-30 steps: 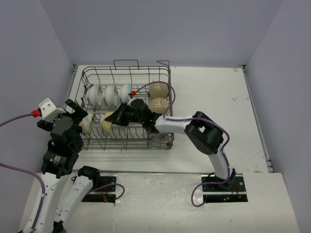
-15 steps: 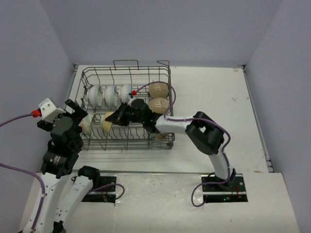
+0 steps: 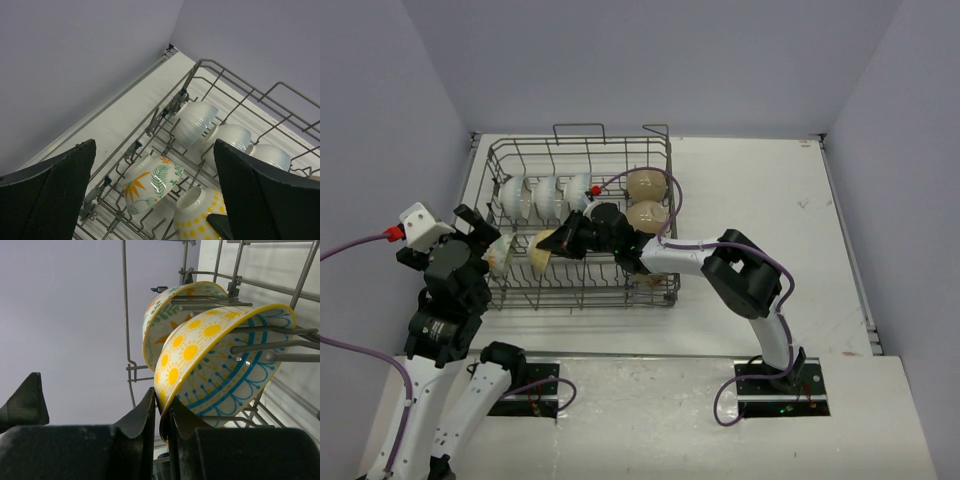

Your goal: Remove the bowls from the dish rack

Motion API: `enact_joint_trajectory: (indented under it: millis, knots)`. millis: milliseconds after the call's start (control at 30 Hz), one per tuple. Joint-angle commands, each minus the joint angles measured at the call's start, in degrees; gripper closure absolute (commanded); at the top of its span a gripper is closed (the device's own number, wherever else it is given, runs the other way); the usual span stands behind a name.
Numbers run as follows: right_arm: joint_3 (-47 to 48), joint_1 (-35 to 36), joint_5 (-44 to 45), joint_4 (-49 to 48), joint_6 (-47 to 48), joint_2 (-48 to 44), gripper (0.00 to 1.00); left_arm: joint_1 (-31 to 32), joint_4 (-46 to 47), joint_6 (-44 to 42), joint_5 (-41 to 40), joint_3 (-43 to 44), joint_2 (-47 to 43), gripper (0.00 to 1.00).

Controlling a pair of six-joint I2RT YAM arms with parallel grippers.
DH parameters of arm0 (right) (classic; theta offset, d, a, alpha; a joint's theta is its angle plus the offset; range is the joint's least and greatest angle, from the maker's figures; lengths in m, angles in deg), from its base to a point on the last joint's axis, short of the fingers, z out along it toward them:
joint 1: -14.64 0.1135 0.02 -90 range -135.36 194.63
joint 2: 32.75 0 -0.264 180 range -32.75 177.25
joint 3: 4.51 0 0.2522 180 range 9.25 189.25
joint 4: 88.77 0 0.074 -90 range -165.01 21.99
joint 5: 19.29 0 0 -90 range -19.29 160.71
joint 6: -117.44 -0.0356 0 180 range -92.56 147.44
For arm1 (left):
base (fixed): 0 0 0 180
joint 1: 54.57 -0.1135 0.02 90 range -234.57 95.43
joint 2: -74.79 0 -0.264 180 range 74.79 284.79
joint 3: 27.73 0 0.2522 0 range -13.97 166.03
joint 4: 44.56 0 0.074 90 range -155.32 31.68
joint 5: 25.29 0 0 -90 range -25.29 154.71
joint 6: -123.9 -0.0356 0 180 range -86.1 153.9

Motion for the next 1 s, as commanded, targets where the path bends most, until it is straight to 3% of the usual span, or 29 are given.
enact_joint_trajectory:
  millis: [0, 200, 967]
  knots:
    - [2.0, -1.3, -0.2, -11.0, 0.7, -7.4, 1.00, 0.4, 2.5, -0.7, -0.5, -0.2, -0.2, 0.00]
    - [2.8, -1.8, -1.6, -16.4, 0.8, -5.9, 1.00, 0.4, 2.4, -0.7, -0.7, -0.2, -0.6, 0.00]
    - [4.6, -3.5, -6.6, -21.1, 0.1, -4.4, 1.00, 0.4, 2.7, -0.9, -0.5, -0.3, -0.6, 0.00]
